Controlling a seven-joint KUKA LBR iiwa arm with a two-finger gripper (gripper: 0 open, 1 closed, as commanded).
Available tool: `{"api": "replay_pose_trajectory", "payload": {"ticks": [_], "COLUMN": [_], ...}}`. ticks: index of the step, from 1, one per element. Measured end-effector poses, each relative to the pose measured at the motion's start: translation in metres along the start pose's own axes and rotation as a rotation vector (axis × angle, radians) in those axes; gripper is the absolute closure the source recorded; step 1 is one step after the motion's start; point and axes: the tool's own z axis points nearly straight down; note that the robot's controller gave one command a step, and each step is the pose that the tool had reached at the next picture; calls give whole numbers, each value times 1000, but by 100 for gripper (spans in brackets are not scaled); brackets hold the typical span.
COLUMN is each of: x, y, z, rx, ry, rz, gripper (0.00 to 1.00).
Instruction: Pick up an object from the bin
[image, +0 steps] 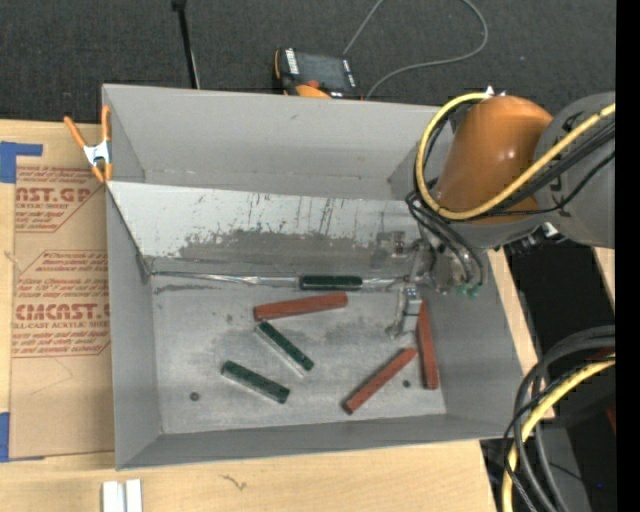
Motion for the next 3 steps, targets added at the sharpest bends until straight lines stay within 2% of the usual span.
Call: {"api": "replay_pose_trajectory", "payload": {"ticks": [1,2,3], "x": [42,76,75], "y": [-16,23,21], "z": [118,116,116], "rx": [-3,-4,-3], "ry": [7,3,3], "rz": [-275,-364,-361], "gripper": [0,0,100]}}
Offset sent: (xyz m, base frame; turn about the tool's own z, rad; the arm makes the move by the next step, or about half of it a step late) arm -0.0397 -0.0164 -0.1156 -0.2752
